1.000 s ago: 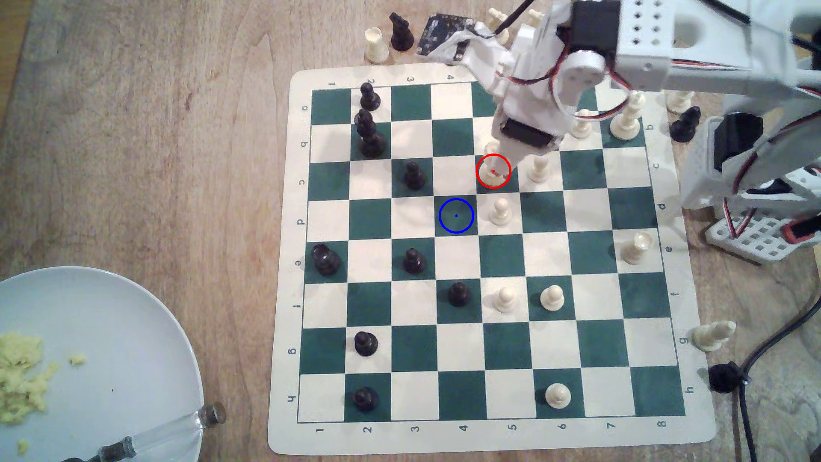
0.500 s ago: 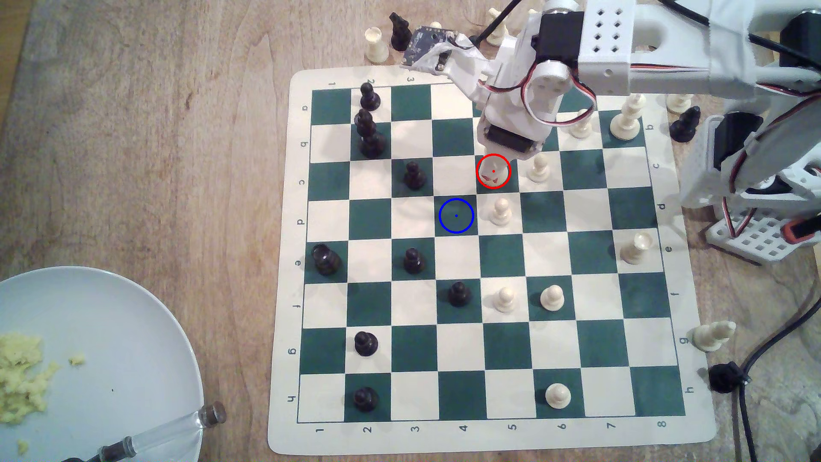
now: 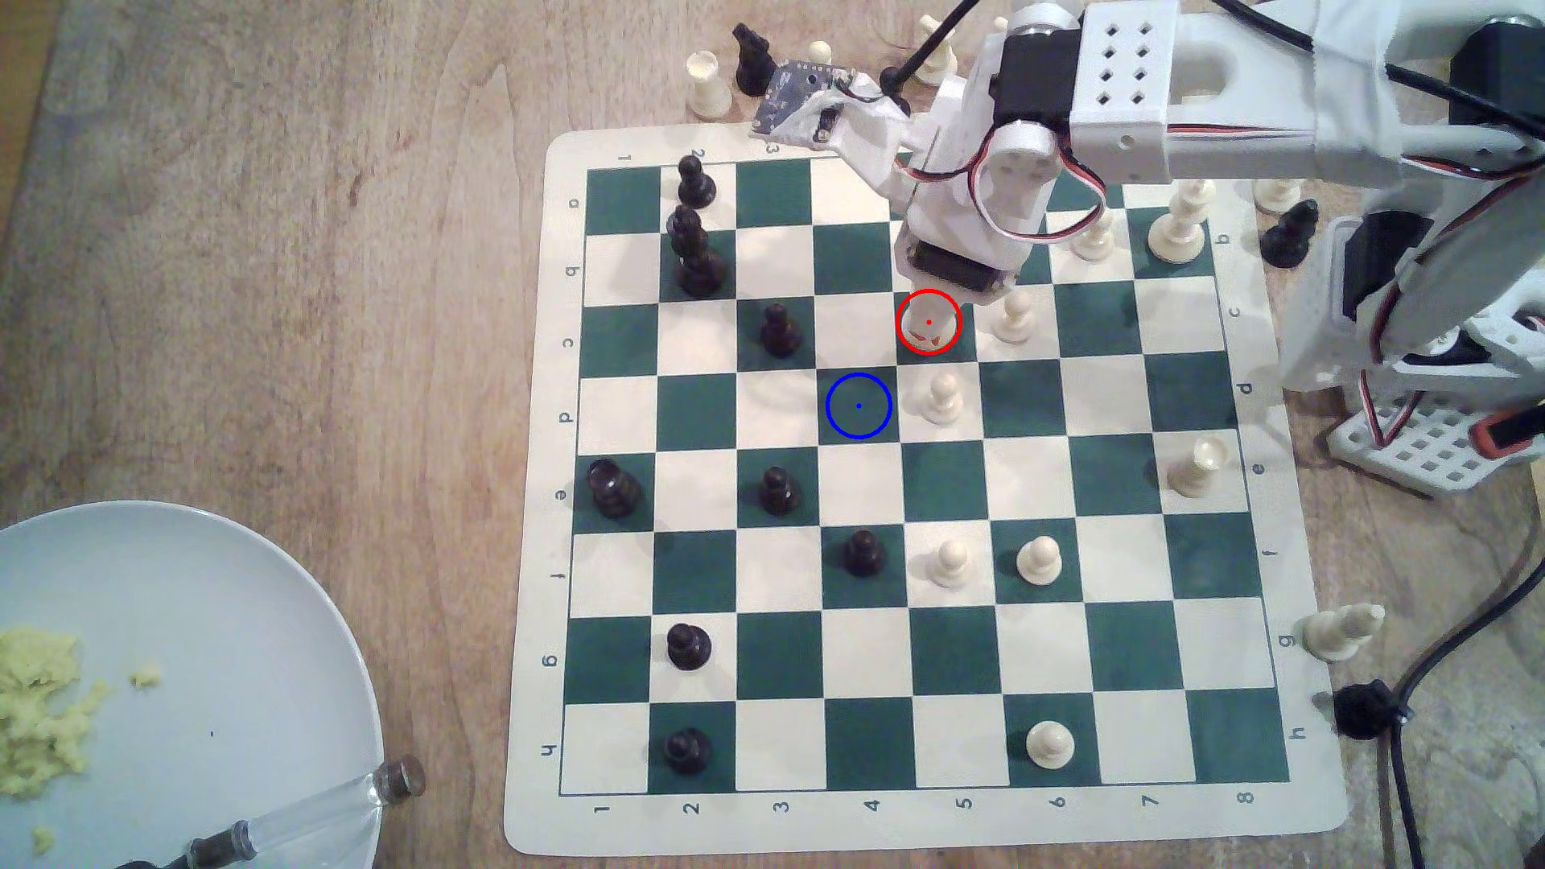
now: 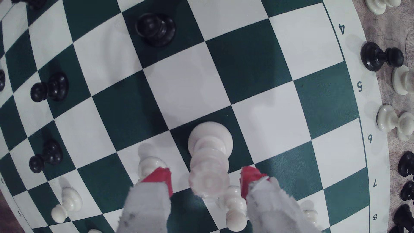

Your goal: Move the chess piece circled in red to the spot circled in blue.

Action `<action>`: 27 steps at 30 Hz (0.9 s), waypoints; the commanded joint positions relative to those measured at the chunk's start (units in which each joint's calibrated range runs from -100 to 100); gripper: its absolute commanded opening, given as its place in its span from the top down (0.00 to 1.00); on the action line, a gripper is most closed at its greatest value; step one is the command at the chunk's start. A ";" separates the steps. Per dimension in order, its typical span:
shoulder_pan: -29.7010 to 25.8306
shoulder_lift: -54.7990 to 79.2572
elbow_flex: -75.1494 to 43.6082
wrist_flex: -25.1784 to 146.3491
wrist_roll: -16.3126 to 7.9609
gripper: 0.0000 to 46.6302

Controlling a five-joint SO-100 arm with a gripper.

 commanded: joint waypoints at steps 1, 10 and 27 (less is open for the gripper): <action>-0.62 -0.89 -6.02 -1.35 0.10 0.65; -1.88 -0.04 -6.57 -1.35 -0.10 0.69; -0.78 1.83 -6.57 0.12 0.44 0.69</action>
